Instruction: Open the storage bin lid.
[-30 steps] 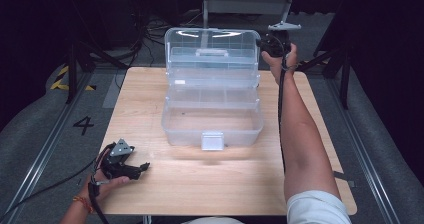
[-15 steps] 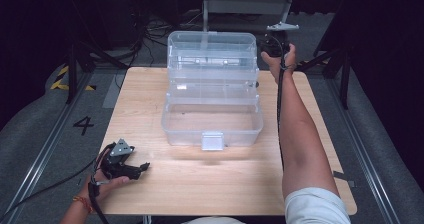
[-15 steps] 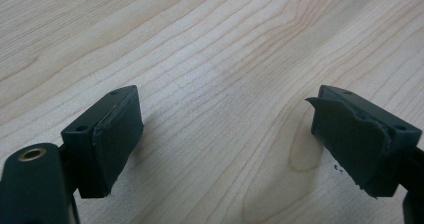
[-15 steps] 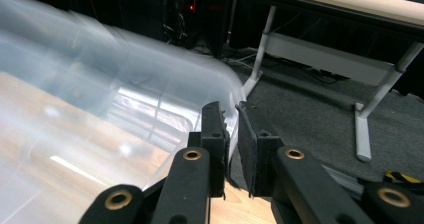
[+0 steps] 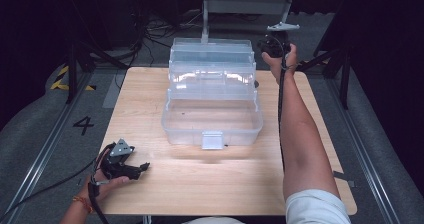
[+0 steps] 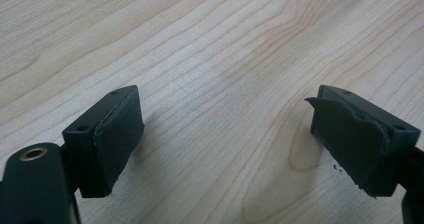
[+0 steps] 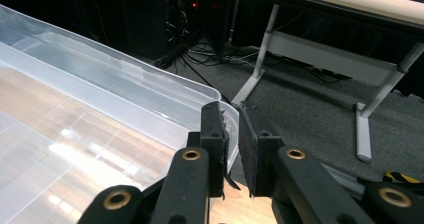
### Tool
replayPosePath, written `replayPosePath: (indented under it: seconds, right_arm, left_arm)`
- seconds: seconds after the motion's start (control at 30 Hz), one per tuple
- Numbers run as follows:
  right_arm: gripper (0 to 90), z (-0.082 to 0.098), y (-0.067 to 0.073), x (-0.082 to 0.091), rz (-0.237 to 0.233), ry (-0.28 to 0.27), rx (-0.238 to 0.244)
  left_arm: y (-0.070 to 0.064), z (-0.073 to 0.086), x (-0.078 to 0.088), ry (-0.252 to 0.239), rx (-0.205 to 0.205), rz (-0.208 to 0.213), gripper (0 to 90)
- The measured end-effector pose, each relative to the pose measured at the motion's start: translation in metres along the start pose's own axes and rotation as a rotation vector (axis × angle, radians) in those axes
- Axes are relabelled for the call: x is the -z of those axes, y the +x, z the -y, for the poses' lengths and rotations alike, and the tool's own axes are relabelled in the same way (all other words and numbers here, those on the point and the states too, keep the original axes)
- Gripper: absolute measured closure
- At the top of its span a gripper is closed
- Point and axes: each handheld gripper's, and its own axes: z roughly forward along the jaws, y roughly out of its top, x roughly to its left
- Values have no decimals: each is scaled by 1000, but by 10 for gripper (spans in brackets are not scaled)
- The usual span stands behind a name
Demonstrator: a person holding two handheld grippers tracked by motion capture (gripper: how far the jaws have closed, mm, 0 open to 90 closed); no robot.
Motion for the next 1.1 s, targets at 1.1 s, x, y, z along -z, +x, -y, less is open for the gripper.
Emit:
replayPosePath:
  seconds: [1.1]
  right_arm:
    - [758,24,22,76,-37,2,116]
  left_arm:
    - [1,0,0,0,-10,-2,141]
